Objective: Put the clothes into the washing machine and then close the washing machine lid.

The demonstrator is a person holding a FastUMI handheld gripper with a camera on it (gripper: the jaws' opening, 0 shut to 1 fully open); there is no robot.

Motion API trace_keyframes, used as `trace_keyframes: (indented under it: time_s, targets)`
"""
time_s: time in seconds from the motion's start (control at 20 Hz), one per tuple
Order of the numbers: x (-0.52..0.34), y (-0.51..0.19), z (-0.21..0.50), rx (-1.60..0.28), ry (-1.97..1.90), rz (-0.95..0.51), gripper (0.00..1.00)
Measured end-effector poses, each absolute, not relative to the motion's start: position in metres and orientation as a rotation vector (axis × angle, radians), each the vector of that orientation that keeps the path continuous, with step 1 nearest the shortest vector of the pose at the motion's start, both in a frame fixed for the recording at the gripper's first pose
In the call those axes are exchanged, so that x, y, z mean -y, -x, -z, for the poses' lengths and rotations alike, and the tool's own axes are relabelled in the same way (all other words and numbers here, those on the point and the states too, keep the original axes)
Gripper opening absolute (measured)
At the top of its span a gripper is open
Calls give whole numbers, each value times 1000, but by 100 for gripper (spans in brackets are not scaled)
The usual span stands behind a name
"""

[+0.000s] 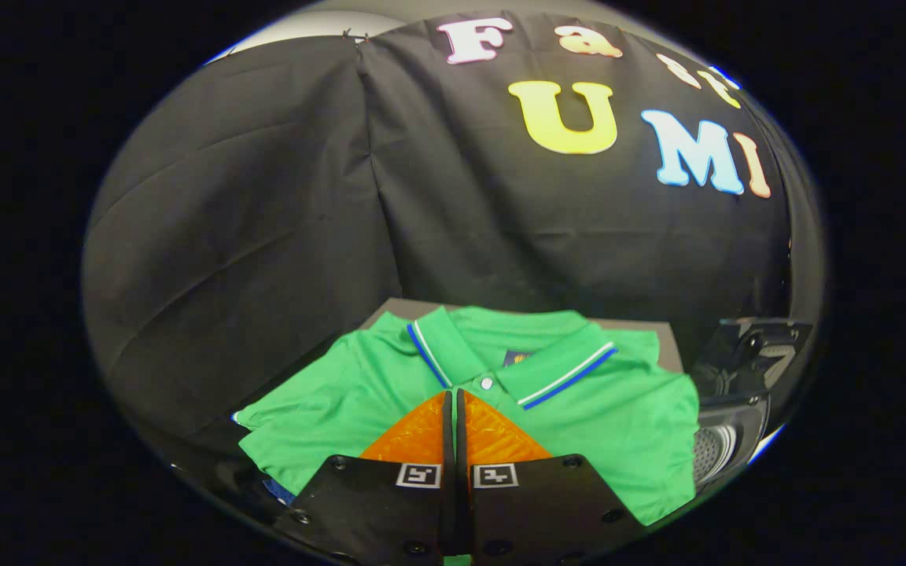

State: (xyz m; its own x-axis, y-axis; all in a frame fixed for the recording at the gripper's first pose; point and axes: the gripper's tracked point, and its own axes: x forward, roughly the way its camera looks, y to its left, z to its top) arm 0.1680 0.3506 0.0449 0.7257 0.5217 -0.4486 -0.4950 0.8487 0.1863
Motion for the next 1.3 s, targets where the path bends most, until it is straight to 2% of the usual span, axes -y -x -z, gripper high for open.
trace_keyframes:
  time_s: [0.15, 0.35, 0.55, 0.8, 1.1, 1.3]
  targets:
    - [-343, -168, -56, -505, -56, -566, 1]
    - [-344, -167, -37, -561, -50, -564, 3]
    - [-350, -167, -11, -611, -15, -539, 97]
    - [-365, -159, 23, -709, 50, -555, 98]
    - [-369, -164, 33, -674, 125, -571, 97]
    - [-359, -164, 31, -667, 58, -566, 33]
